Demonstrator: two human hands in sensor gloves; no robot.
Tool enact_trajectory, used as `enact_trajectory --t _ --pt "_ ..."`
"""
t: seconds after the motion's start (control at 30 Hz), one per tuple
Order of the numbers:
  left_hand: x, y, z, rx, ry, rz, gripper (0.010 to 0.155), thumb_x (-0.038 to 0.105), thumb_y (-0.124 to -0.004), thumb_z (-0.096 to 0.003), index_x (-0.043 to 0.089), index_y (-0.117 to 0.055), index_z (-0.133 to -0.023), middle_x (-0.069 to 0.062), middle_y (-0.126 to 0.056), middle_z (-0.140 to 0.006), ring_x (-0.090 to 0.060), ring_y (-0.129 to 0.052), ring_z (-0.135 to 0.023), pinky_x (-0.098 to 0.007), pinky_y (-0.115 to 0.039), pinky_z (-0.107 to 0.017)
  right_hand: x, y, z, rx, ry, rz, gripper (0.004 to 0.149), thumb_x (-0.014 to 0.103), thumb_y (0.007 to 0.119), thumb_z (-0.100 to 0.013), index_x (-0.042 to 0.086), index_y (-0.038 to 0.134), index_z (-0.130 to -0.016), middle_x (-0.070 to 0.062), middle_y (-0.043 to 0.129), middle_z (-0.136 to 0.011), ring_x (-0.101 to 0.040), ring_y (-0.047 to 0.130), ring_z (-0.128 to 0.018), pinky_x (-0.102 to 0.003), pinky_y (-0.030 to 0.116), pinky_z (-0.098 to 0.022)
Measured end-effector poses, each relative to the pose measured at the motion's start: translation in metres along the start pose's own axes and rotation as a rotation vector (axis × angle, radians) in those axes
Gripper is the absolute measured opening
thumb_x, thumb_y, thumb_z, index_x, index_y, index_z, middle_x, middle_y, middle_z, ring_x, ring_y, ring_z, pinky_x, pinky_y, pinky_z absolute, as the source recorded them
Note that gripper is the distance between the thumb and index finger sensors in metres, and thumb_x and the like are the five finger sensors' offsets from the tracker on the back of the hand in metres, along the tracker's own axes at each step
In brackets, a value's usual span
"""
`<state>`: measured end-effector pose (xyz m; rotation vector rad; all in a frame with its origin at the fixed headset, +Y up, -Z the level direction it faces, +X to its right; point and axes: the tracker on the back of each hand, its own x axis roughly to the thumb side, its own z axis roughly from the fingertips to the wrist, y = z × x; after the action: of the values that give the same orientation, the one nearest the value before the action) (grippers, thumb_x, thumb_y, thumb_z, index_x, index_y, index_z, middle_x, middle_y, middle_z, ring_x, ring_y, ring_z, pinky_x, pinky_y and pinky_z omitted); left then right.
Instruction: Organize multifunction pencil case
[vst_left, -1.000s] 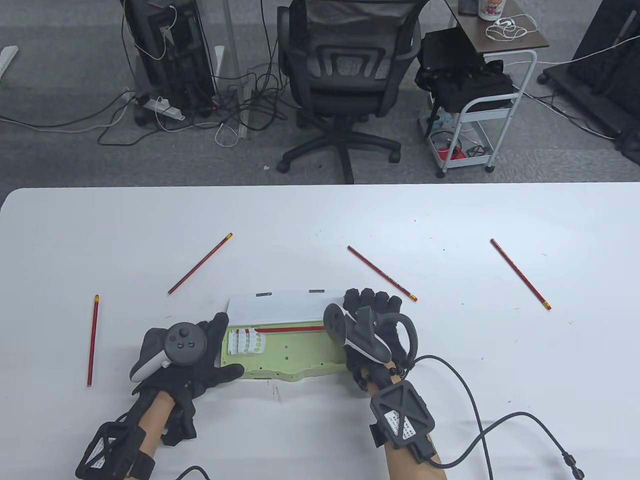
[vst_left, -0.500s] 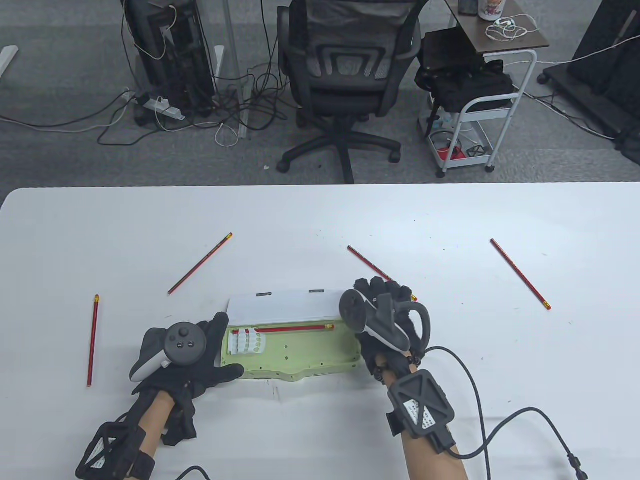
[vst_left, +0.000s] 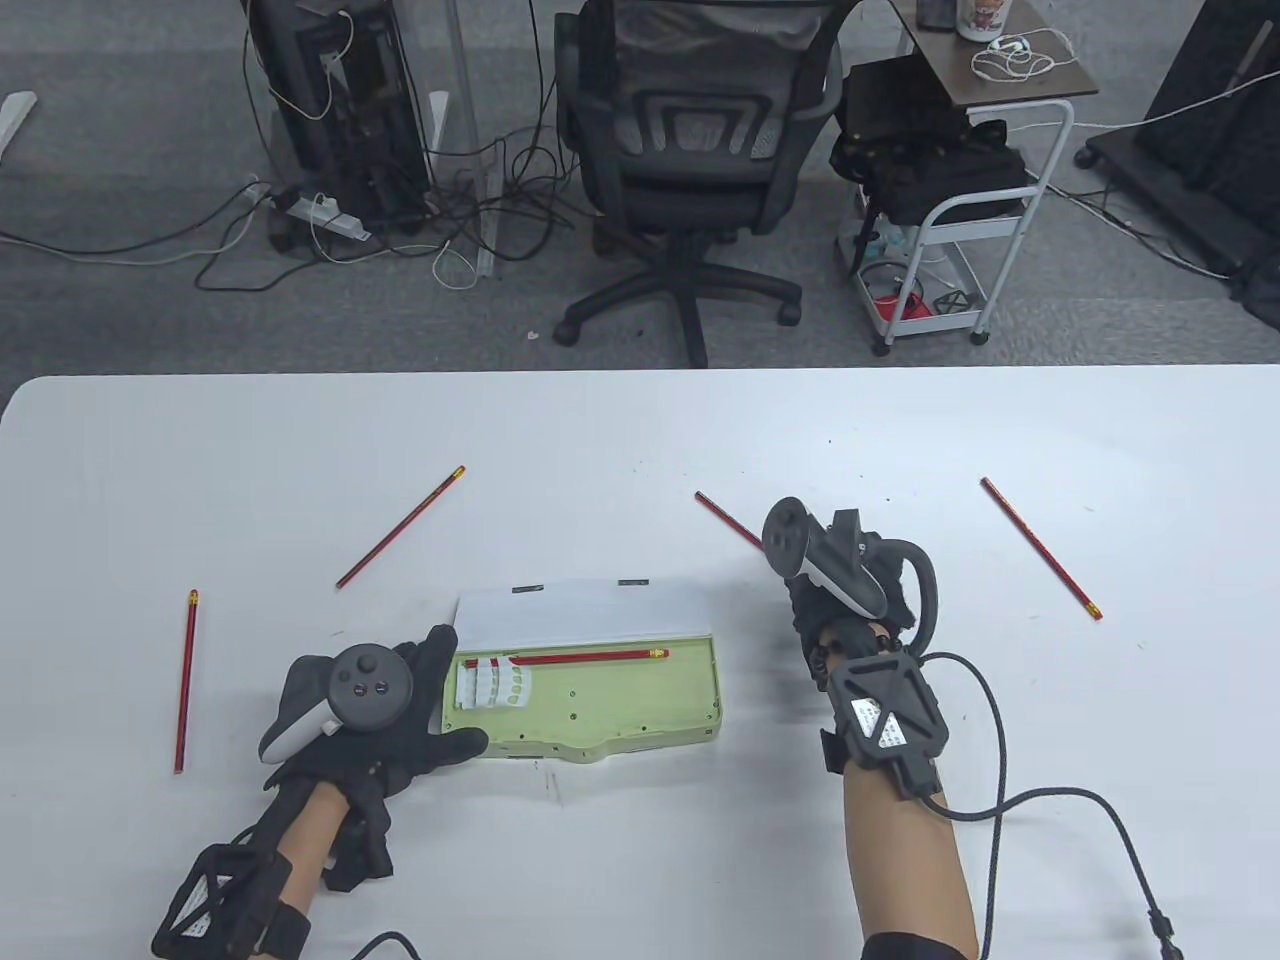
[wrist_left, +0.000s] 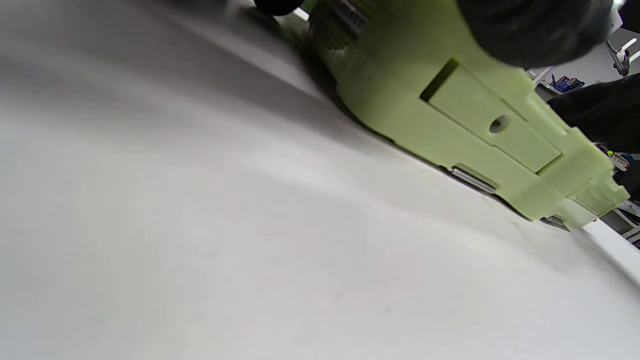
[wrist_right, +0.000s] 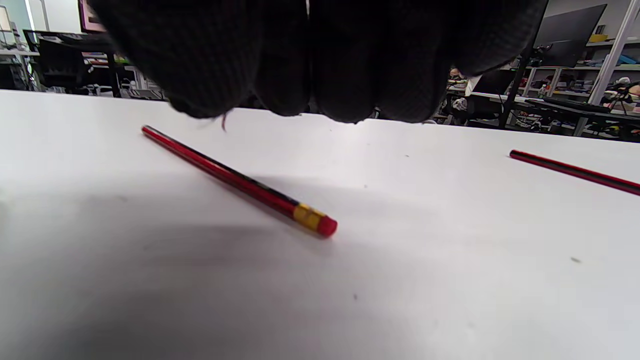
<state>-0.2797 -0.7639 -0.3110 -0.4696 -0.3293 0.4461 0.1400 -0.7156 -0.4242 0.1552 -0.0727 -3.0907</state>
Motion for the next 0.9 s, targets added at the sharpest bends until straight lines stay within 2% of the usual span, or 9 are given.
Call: enact_trajectory --t 0.27,0.9 --pt "0.000 0.000 0.000 0.002 0.001 -0.002 0.112 0.069 -0.069 -0.0417 0.016 -0.003 -0.116 -0.022 -0.029 -0.129 -0.053 -0.024 -0.115 -0.072 -0.026 -0.074 -0.001 0.023 -0.014 0.043 0.041 0.082 0.047 0.036 0.085 -0.044 0.016 0.084 -0.086 -0.016 0.084 -0.091 -0.043 0.089 -0.081 -0.059 0.073 -0.065" --pt "0.000 0.000 0.000 0.006 -0.001 -0.003 0.112 0.069 -0.068 -0.0417 0.016 -0.003 -0.116 -0.022 -0.029 -0.129 -0.053 -0.024 -0.115 -0.072 -0.025 -0.074 0.023 0.034 -0.016 -0.010 -0.010 0.294 0.038 0.031 0.090 -0.041 0.014 0.093 -0.074 -0.013 0.097 -0.075 -0.035 0.100 -0.068 -0.055 0.082 -0.060"
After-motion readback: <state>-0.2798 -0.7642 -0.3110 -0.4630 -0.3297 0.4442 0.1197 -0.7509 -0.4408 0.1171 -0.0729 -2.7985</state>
